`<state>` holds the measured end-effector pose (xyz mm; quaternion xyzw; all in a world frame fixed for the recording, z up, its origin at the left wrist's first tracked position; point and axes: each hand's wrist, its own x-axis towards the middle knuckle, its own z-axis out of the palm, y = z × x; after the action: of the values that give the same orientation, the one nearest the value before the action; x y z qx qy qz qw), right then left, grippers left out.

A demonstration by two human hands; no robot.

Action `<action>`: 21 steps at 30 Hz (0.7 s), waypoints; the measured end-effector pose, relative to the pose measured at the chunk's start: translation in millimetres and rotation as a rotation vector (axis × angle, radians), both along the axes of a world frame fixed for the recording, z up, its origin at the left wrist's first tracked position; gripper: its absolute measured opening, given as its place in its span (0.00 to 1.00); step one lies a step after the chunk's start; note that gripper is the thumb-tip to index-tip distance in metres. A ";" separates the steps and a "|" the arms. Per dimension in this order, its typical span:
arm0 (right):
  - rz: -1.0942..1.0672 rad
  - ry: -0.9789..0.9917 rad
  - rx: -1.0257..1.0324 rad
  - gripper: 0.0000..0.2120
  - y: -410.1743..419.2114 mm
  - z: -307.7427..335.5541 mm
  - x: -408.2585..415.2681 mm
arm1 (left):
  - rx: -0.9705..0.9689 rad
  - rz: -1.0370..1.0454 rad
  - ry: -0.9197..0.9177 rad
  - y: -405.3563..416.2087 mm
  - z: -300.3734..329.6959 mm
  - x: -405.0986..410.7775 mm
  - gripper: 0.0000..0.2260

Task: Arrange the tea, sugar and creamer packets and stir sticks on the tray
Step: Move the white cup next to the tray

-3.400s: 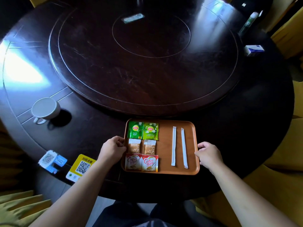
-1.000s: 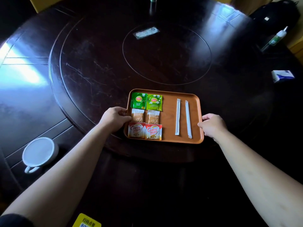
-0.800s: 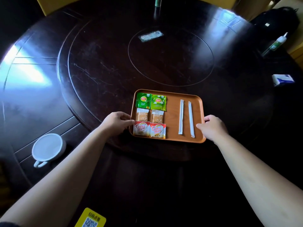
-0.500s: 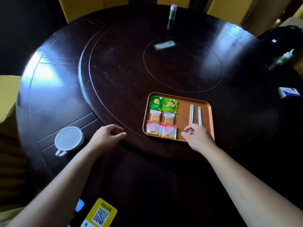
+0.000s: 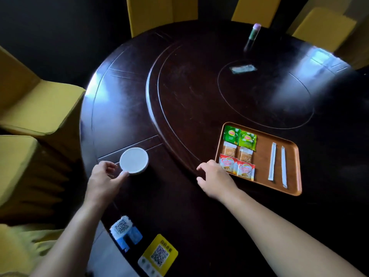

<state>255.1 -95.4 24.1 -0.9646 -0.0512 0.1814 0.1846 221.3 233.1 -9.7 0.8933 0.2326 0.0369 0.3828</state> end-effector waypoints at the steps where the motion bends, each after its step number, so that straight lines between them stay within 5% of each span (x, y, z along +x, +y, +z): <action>1: 0.035 -0.019 -0.032 0.18 7.5 -1.7 2.5 | -0.010 -0.012 0.038 3.6 -4.3 0.3 0.17; 8: 0.159 -0.084 -0.249 0.17 29.7 -10.6 13.1 | -0.083 -0.080 0.147 15.3 -21.2 4.2 0.10; 21: 0.159 -0.131 -0.201 0.20 21.4 -19.8 11.4 | -0.065 -0.094 0.127 12.5 -11.3 23.8 0.07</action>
<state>266.5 -74.0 4.3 -0.9808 -0.1210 0.1365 0.0684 245.1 245.6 -21.1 0.8909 0.2152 -0.0456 0.3974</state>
